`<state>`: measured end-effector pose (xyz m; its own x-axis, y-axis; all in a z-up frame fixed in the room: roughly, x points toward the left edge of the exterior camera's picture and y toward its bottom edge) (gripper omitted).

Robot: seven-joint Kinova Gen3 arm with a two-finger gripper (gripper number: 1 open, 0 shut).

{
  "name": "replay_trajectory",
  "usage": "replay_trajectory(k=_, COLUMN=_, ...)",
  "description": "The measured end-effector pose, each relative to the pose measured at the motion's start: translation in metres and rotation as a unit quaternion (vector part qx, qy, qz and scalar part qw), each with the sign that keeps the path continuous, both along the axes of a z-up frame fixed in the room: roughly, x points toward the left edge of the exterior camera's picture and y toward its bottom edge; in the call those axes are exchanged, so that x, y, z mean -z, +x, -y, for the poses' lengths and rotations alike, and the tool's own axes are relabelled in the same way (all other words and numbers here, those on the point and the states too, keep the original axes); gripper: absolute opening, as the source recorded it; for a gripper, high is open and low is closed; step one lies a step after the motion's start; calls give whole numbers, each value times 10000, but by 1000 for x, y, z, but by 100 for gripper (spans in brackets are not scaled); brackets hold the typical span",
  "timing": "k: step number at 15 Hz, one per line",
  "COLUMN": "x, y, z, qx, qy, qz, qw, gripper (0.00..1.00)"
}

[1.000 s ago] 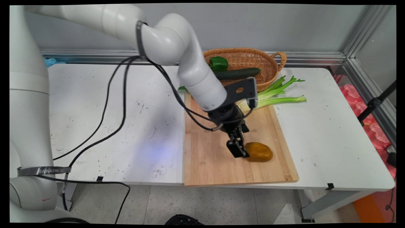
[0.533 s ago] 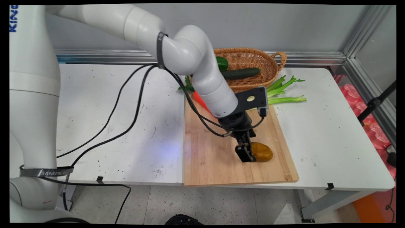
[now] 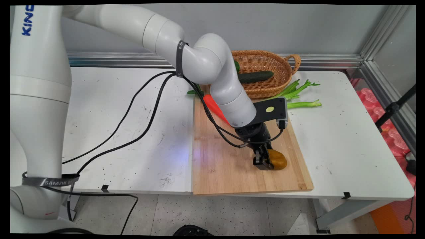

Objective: Place the picked object in the vegetable basket

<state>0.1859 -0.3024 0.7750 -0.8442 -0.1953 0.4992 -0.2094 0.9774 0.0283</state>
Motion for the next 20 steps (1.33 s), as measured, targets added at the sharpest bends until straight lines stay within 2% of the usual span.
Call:
replay_trajectory(k=5, x=-8, y=3, z=-3, qx=163, qy=-98, qz=16, qw=9998, gripper=0)
replay_trajectory(k=10, x=-44, y=17, z=-7, qx=138, qy=-221, qz=-68, qw=9996, gripper=0)
replay_trajectory(k=16, x=-117, y=52, z=-8, qx=-186, qy=-289, qz=-292, qw=9990, gripper=0)
replay_trajectory(k=20, x=-159, y=78, z=0, qx=-664, qy=-260, qz=-478, qw=9963, gripper=0)
